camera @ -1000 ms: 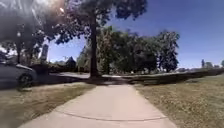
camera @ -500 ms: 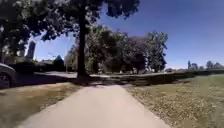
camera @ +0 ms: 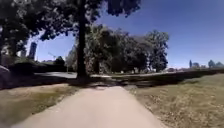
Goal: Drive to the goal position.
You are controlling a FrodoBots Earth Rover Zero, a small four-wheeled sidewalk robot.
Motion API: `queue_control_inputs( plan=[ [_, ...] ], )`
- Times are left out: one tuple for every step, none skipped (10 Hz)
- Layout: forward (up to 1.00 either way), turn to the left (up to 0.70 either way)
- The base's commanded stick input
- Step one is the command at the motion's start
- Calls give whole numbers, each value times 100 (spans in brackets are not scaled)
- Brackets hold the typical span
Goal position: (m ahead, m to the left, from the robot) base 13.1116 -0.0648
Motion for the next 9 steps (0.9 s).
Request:
queue_control_inputs(
  plan=[
    [85,6],
    [85,34],
    [85,34],
    [85,34],
    [85,24],
    [85,0],
    [85,0],
    [85,4],
    [85,21]
  ],
)
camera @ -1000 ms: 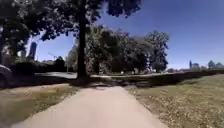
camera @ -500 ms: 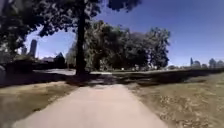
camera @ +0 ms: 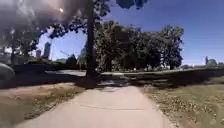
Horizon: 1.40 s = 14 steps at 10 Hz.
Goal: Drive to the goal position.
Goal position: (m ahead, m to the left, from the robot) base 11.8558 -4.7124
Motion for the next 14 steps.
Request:
queue_control_inputs(
  plan=[
    [85,33],
    [85,22],
    [85,0],
    [85,-2],
    [85,-13],
    [85,-27],
    [85,0],
    [85,0],
    [85,0],
    [85,0],
    [85,0],
    [85,0],
    [85,0],
    [85,0]
  ],
)
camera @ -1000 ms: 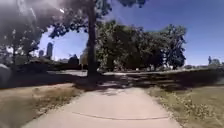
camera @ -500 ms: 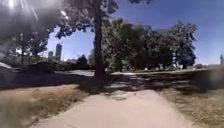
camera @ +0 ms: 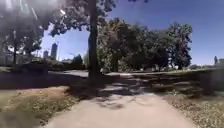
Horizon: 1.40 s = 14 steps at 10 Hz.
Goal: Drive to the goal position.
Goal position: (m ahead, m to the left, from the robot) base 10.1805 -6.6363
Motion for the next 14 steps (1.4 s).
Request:
queue_control_inputs(
  plan=[
    [85,0],
    [85,0],
    [85,0],
    [85,0],
    [85,0],
    [85,0],
    [85,0],
    [85,0],
    [85,-3],
    [85,-34],
    [85,-34],
    [85,-34],
    [85,-34],
    [85,-34]
  ],
)
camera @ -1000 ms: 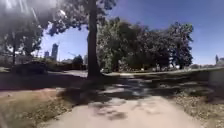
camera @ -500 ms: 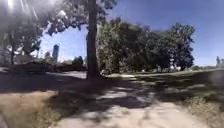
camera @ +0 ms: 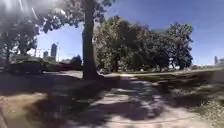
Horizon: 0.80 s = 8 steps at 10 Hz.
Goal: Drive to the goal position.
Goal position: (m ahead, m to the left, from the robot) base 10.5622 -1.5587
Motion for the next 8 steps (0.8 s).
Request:
queue_control_inputs(
  plan=[
    [85,-34],
    [85,-32],
    [85,-22],
    [85,-11],
    [85,-1],
    [85,0],
    [85,0],
    [85,0]
  ],
)
